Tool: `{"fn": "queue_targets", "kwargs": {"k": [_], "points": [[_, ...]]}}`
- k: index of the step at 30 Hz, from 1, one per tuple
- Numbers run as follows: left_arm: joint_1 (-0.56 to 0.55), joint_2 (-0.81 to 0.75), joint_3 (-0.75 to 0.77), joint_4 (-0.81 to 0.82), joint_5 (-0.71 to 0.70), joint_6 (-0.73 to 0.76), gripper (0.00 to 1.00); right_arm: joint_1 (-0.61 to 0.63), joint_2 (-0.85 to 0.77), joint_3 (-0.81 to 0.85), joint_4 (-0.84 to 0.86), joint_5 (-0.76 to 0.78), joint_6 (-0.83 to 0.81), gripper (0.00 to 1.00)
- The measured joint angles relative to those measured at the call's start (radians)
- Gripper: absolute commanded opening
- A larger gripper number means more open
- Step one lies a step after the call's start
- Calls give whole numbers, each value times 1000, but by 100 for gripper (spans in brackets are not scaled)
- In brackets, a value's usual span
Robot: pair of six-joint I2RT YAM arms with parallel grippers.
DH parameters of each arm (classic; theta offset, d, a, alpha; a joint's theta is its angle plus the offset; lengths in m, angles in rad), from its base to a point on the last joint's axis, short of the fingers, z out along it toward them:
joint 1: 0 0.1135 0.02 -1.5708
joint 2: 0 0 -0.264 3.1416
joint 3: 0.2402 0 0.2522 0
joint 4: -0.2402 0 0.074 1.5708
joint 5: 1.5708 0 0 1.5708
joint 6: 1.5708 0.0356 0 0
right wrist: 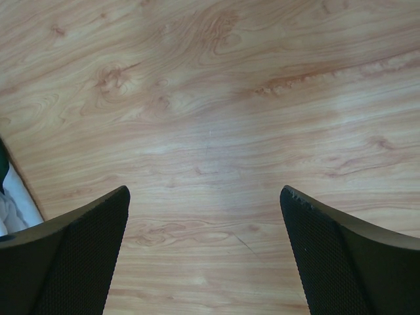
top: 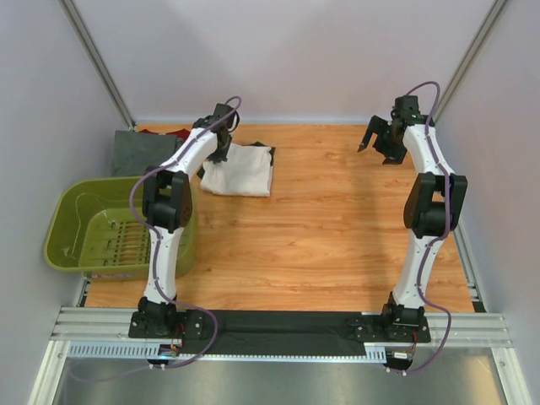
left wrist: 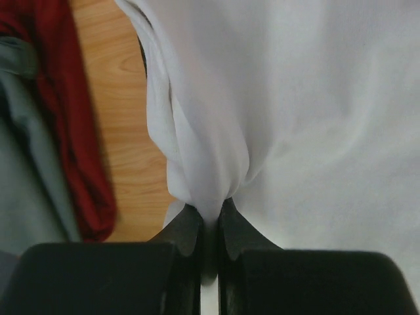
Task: Fold and stack the t-shirts
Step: Neatly place the folded tshirt to the corner
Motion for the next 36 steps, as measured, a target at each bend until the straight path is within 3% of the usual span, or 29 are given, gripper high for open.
{"fn": "queue_targets", "kwargs": {"k": [13,36], "points": [[154,-182,-44,71,-106,227,0,0,4,-38,-31,23,23,99],[370,-281,-97,191,-78,303,0,0,5,-49,-73,80,11,100]]}}
